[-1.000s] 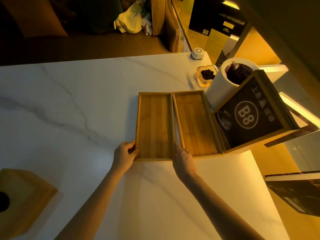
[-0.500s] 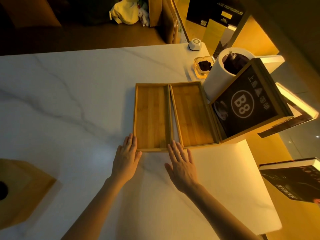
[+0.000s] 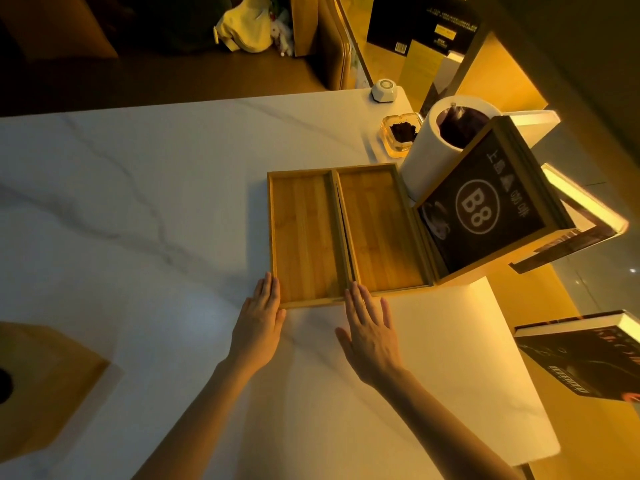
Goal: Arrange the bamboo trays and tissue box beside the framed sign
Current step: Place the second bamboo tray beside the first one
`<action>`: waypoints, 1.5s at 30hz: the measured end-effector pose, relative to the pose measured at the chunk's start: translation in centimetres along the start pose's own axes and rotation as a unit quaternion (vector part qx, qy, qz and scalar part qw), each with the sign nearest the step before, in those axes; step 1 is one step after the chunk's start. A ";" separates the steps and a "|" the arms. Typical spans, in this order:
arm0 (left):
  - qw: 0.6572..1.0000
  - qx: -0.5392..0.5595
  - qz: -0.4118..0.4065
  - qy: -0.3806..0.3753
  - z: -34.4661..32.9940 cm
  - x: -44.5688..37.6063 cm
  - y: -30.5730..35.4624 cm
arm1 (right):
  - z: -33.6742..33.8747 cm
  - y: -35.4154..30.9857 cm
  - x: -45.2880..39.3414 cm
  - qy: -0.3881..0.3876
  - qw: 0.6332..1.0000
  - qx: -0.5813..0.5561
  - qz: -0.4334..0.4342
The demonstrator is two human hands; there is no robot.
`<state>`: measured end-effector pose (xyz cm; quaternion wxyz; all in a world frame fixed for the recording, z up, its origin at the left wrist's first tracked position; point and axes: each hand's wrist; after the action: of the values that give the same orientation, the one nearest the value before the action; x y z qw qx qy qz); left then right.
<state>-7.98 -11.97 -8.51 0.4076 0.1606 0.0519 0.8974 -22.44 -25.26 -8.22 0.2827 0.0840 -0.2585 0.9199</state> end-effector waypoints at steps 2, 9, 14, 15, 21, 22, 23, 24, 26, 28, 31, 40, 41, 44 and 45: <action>1.000 0.001 -0.004 0.006 0.0 0.1 0.2 | 0.0 0.3 0.1 0.007 1.000 0.002 0.006; 1.000 0.011 0.001 -0.007 0.3 0.3 0.8 | -0.2 0.6 0.3 0.016 1.000 0.002 0.003; 1.000 0.008 0.008 -0.019 0.5 0.4 1.0 | 0.2 0.6 0.4 0.003 1.000 -0.009 0.005; 1.000 0.008 0.007 -0.021 0.5 0.4 1.0 | 0.3 0.6 0.4 0.007 1.000 -0.010 0.006; 1.000 0.013 0.009 -0.025 0.5 0.4 1.1 | 0.6 0.7 0.4 -0.004 1.000 -0.023 0.010; 0.999 0.014 0.010 -0.027 0.5 0.4 1.1 | 0.7 0.7 0.4 -0.004 1.000 -0.025 0.014; 0.999 0.014 0.012 -0.031 0.5 0.5 1.2 | 0.7 0.8 0.5 -0.005 0.999 -0.026 0.018; 0.999 0.012 0.014 -0.034 0.4 0.5 1.2 | 0.8 0.9 0.5 -0.006 0.999 -0.028 0.021; 0.999 0.009 0.016 -0.037 0.4 0.5 1.3 | 0.9 1.0 0.5 -0.010 0.999 -0.031 0.024; 0.999 0.009 0.018 -0.036 0.3 0.5 1.3 | 1.0 1.0 0.5 -0.009 0.999 -0.032 0.026; 0.999 0.005 0.016 -0.035 0.3 0.5 1.3 | 1.0 1.0 0.5 -0.008 0.999 -0.031 0.025; 0.999 -0.010 -0.005 -0.046 0.7 0.4 0.8 | 1.4 0.6 0.6 0.001 0.999 -0.041 0.022; 0.998 -0.014 -0.006 -0.057 0.9 0.3 0.7 | 1.7 0.5 0.5 0.002 0.999 -0.042 0.024; 0.996 0.032 0.003 -0.077 1.8 0.3 0.4 | 3.4 -0.4 -0.1 0.017 0.998 -0.055 0.033; 0.996 0.056 0.010 -0.075 2.4 0.4 0.3 | 4.1 -0.6 -0.5 0.023 0.997 -0.071 0.032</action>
<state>-7.68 -11.94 -6.10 0.3919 0.2504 0.0702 0.8825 -21.66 -27.20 -4.59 0.2644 0.0343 -0.3196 0.9093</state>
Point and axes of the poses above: each hand's wrist, its own x-axis away from the middle knuckle, its own z-axis out of the back of the hand, y = z × x, and after that the axes turned 14 degrees about -x, right-handed
